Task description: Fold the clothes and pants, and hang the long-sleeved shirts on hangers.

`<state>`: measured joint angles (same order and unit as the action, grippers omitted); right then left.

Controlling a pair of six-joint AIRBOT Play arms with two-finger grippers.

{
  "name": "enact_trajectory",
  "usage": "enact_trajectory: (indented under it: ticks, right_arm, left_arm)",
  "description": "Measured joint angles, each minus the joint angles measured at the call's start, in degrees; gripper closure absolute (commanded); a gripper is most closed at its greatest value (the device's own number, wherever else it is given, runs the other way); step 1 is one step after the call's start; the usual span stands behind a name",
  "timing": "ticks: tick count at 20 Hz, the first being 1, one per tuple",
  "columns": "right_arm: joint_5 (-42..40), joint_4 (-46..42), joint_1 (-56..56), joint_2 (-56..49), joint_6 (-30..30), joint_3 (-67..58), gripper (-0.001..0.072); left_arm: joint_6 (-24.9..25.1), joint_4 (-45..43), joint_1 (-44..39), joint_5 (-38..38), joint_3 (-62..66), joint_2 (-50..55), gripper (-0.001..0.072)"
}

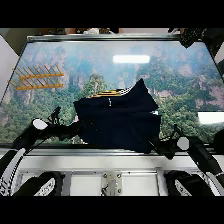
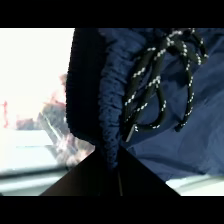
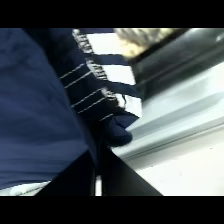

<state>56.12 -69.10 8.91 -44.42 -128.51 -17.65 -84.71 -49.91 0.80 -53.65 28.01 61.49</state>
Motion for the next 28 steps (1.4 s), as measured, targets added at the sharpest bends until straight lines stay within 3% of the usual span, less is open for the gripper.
enact_trajectory:
  ticks: [7,14,19,28]
  right_arm:
    - [14.69,-5.81,0.0,4.22,10.38,-13.44,0.0708]
    - [26.18,-8.46,0.02,1.22,17.31,-31.76,0.0708]
    - [24.24,-9.09,0.02,-9.79,21.66,-46.03,0.0708]
    - [8.98,-9.25,0.02,-33.03,25.03,-65.61,0.0708]
  left_arm:
    - [1.42,-1.73,-0.02,-9.4,0.0,-9.49,0.0685]
    - [-1.44,-5.6,-0.02,-18.86,0.0,-20.06,0.0685]
    - [-2.51,-6.71,-0.02,-19.96,3.02,-17.18,0.0685]
    - [-2.51,-7.34,-0.02,-16.06,19.37,2.21,0.0685]
